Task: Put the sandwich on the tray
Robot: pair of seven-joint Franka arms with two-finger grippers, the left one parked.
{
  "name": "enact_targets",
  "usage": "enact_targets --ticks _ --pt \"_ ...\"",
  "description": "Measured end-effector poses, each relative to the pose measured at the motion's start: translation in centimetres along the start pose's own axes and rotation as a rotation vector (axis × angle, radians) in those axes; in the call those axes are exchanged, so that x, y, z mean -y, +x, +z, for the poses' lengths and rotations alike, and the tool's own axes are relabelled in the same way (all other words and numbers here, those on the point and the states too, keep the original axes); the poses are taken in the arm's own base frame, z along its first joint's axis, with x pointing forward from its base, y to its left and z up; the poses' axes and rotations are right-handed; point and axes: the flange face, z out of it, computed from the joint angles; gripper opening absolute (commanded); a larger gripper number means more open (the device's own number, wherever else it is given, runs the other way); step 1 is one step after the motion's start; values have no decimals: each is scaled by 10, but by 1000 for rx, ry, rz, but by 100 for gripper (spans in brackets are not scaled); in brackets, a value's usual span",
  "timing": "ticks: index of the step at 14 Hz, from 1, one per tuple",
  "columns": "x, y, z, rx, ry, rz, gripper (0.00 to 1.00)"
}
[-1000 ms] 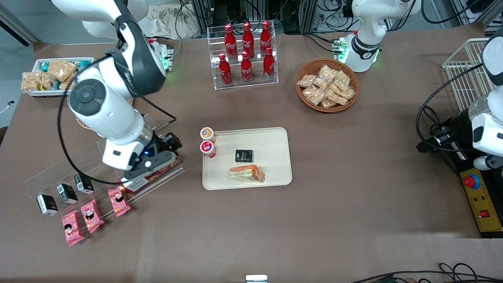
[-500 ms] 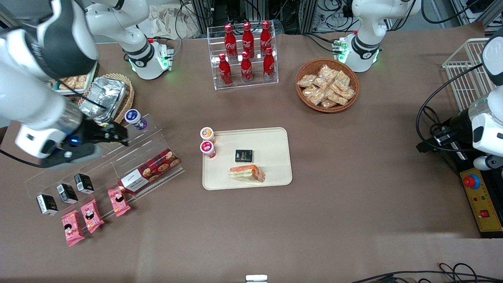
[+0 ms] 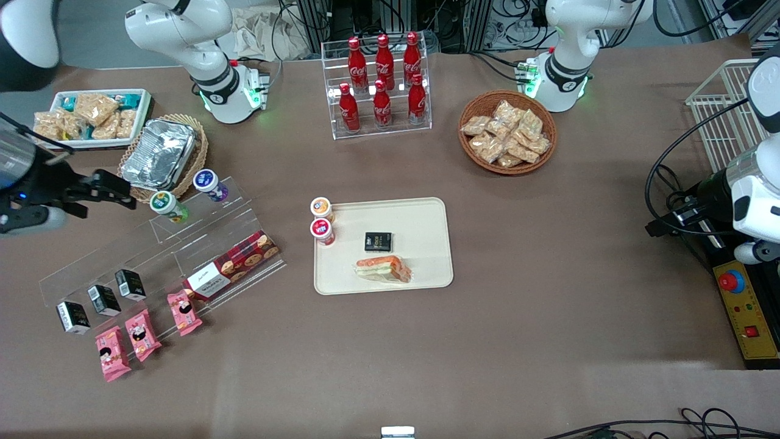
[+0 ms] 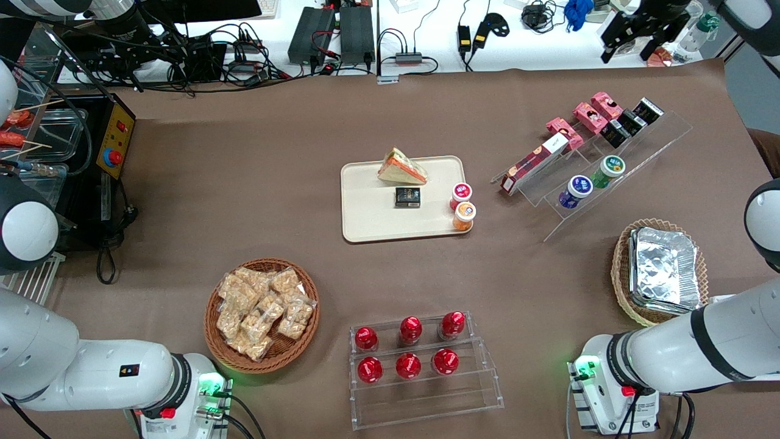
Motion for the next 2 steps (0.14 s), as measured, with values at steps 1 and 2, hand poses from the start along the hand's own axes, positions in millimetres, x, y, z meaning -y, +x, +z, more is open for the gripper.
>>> enact_targets --ticks 1,2 --pt "-5 -2 -4 0 2 9 98" --pt "-8 -4 -7 -4 4 13 98"
